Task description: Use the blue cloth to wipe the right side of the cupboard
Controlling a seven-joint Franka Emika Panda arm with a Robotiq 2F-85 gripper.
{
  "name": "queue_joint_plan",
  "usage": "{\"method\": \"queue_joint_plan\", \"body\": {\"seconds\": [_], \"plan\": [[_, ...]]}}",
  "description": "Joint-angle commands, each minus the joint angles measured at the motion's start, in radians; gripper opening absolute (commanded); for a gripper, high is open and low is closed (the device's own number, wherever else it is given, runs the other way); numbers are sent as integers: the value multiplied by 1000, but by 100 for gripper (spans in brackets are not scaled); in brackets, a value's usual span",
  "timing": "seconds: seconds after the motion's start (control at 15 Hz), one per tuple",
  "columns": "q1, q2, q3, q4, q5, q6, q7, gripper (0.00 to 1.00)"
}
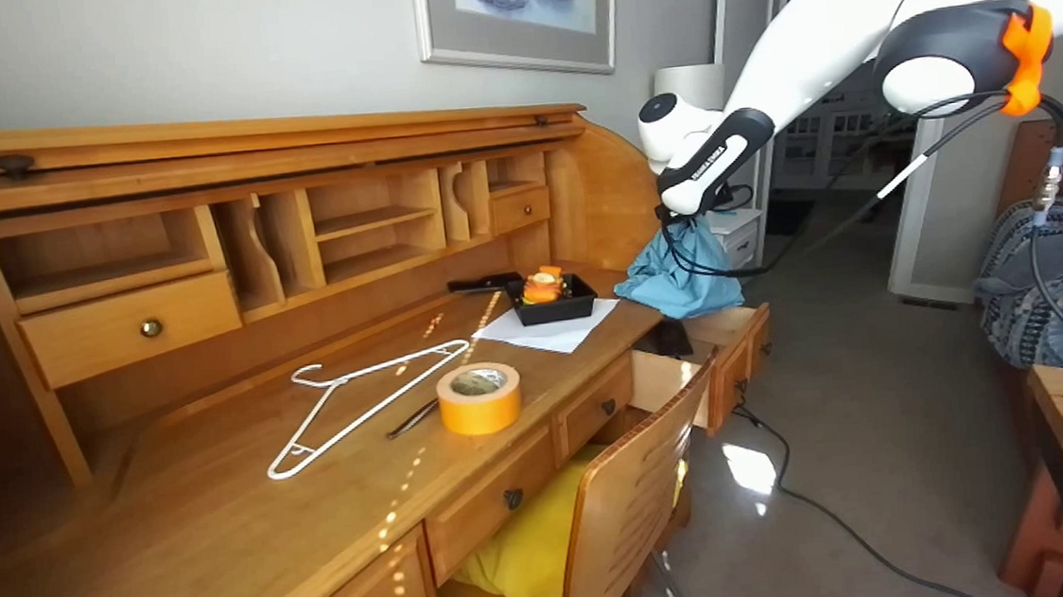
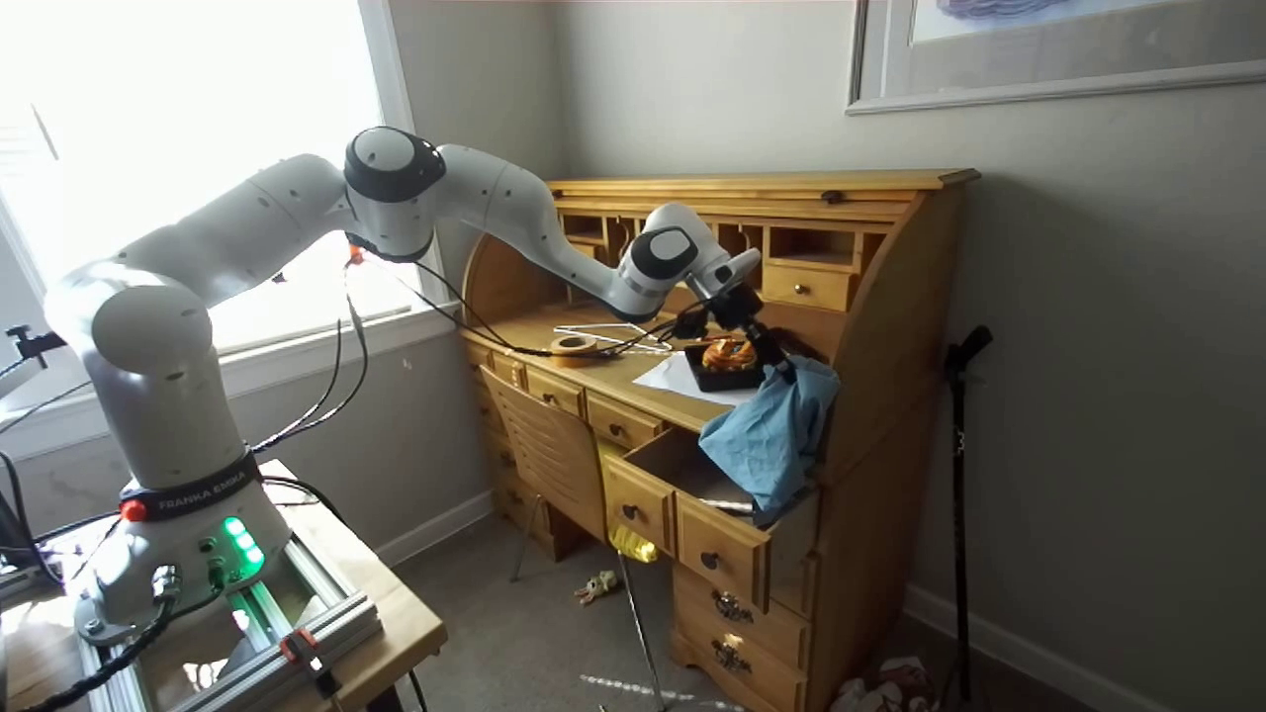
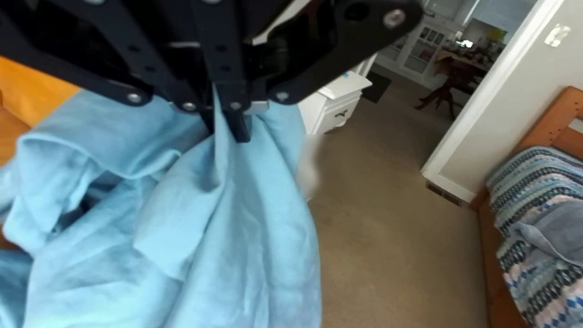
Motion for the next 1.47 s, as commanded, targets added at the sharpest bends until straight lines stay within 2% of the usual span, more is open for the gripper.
{"method": "queue_joint_plan", "body": {"seconds": [0.0, 0.07, 0.13, 0.33, 0.4, 0.67, 0.73, 1.07, 1.4], "plan": [[-71, -44, 73, 7, 34, 150, -83, 1], [-88, -49, 91, 13, 37, 165, -92, 1], [-47, -21, 44, 0, 8, 126, -37, 5], [-73, -35, 69, 1, 11, 153, -56, 5], [-73, -37, 70, 1, 11, 153, -56, 1], [-130, 38, 67, 83, 18, 151, -34, 1], [-154, 51, 77, 106, -8, 150, -7, 1], [-235, 131, 98, 230, 2, 190, 24, 1], [-204, 136, 34, 274, 19, 202, 125, 1]]}}
